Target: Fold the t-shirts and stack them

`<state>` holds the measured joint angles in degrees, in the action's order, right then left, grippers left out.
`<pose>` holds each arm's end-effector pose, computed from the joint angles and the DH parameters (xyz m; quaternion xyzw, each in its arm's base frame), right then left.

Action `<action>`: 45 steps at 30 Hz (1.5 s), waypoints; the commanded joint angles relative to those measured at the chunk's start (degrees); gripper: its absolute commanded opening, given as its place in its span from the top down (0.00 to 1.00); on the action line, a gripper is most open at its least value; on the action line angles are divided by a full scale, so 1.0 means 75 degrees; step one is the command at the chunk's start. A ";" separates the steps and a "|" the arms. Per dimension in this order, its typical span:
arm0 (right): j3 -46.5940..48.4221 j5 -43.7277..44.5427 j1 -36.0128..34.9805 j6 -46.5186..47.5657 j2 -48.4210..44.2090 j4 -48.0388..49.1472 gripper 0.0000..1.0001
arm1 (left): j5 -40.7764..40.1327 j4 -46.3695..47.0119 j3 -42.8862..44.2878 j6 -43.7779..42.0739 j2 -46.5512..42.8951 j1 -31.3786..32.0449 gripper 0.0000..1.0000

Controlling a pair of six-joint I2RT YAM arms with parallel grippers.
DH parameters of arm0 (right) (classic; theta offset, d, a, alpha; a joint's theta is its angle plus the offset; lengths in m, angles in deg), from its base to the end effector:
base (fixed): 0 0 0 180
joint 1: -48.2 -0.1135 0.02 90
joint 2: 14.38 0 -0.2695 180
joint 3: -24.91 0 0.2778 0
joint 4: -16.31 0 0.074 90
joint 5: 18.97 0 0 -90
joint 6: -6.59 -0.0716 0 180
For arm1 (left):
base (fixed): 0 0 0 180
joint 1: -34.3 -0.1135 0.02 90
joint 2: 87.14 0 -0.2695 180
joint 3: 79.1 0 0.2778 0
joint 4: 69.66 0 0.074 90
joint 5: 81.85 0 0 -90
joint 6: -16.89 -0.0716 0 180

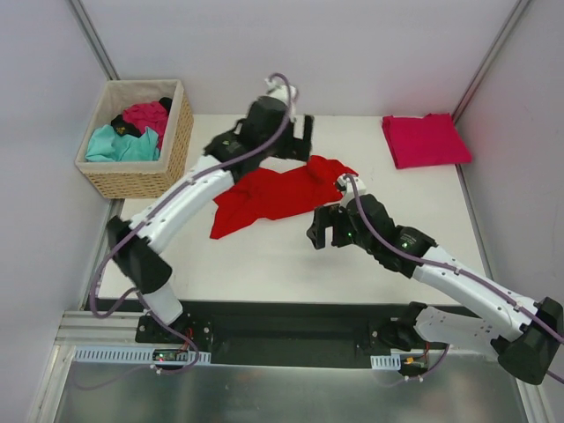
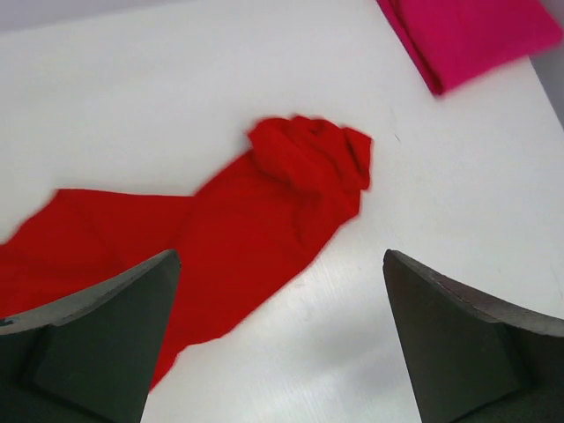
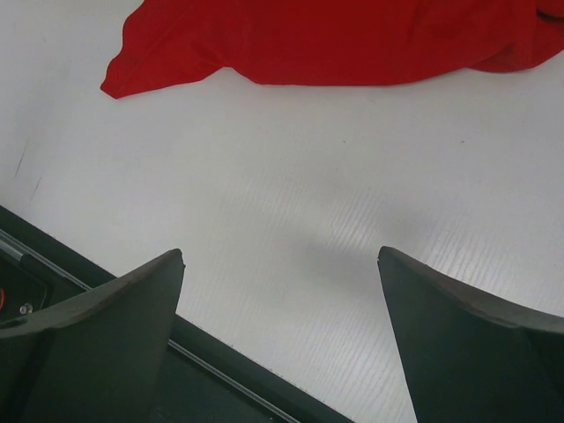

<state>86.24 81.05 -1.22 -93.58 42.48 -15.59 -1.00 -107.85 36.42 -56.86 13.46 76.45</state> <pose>0.1902 0.2029 0.2942 -0.2432 0.8171 0.1923 0.4860 0.3568 -0.3076 0.3928 0.1438 0.8212 -0.2093 0.5111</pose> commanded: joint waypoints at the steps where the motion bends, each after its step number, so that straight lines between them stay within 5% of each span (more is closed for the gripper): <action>1: 0.0024 -0.0246 -0.0042 -0.0038 0.0188 0.0491 0.04 | -0.1112 -0.0649 -0.0822 0.0047 -0.1165 -0.1024 0.01; 7: 0.0001 -0.0411 -0.0054 -0.0073 0.0305 0.0632 0.03 | -0.1078 -0.0802 -0.1879 0.0458 -0.1531 -0.2677 0.01; 13: -0.0057 -0.0376 -0.0054 0.0009 0.0212 0.0539 0.04 | -0.0960 -0.0860 -0.1694 0.0950 -0.0513 -0.3673 0.01; 28: -0.0280 0.0327 -0.0066 0.0419 -0.0386 0.0000 0.04 | -0.1323 -0.1048 -0.0251 0.1724 0.2288 -0.4647 0.12; 45: -0.0398 0.0281 -0.0054 0.0337 0.0000 0.0187 0.04 | -0.0819 -0.1036 0.0089 0.2040 0.3286 -0.5339 0.34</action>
<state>83.45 82.36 -1.36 -91.46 42.17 -15.30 -6.86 -115.02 34.67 -42.58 36.59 38.04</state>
